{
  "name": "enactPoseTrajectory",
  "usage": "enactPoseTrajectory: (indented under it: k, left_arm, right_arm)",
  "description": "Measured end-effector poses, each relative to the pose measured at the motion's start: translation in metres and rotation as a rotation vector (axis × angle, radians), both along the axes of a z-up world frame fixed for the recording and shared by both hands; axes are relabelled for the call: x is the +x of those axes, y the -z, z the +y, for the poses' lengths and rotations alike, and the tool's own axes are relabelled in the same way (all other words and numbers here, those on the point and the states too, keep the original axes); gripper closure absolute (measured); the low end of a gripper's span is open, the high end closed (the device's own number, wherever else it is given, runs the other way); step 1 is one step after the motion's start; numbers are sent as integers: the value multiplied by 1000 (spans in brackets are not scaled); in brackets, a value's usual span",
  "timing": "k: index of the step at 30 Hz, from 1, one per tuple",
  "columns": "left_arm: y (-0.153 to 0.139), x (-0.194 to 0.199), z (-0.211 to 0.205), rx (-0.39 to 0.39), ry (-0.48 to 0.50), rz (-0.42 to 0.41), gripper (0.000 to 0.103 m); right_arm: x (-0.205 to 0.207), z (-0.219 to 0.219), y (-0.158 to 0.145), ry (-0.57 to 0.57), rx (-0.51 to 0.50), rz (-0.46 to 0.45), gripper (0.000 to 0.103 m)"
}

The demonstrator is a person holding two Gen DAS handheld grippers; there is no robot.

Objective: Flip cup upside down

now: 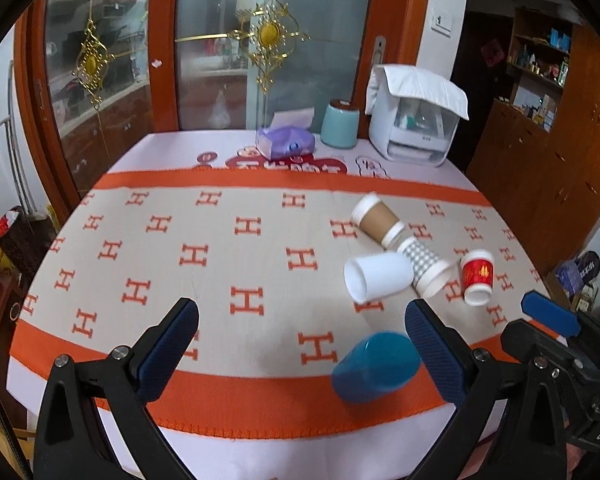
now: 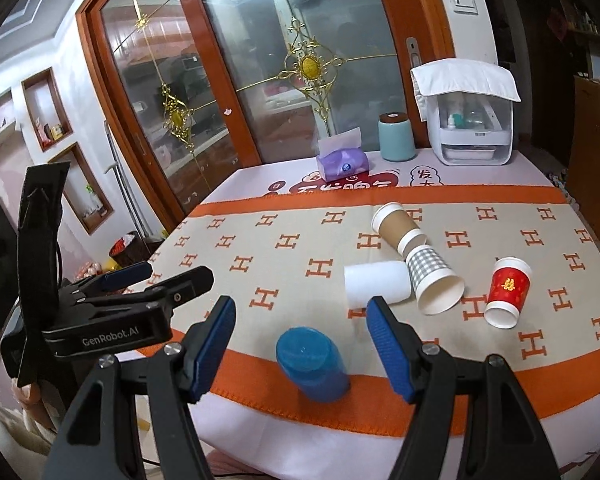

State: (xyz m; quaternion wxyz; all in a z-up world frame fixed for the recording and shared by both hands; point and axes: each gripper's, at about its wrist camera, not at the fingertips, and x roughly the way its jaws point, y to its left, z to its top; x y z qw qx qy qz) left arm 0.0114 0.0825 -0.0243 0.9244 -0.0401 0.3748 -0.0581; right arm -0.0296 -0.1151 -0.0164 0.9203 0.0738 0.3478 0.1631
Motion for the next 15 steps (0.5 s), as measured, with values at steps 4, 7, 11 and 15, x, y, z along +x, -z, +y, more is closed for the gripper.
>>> enactPoseTrajectory:
  k: [4, 7, 11, 15]
  left_arm:
    - [-19, 2, -1, -7, -18, -18, 1]
    - [-32, 0, -3, -5, -42, -33, 1]
    - [-39, -3, -11, 17, -52, -31, 1]
    - [-37, -5, -20, 51, -43, -1, 1]
  right_arm:
    - [2, -1, -10, 16, 2, -2, 35]
    - [0, -1, -15, 21, 2, -15, 35]
    - [0, -2, -20, 34, -4, -27, 35]
    - [-2, -3, -22, 53, -12, -44, 35]
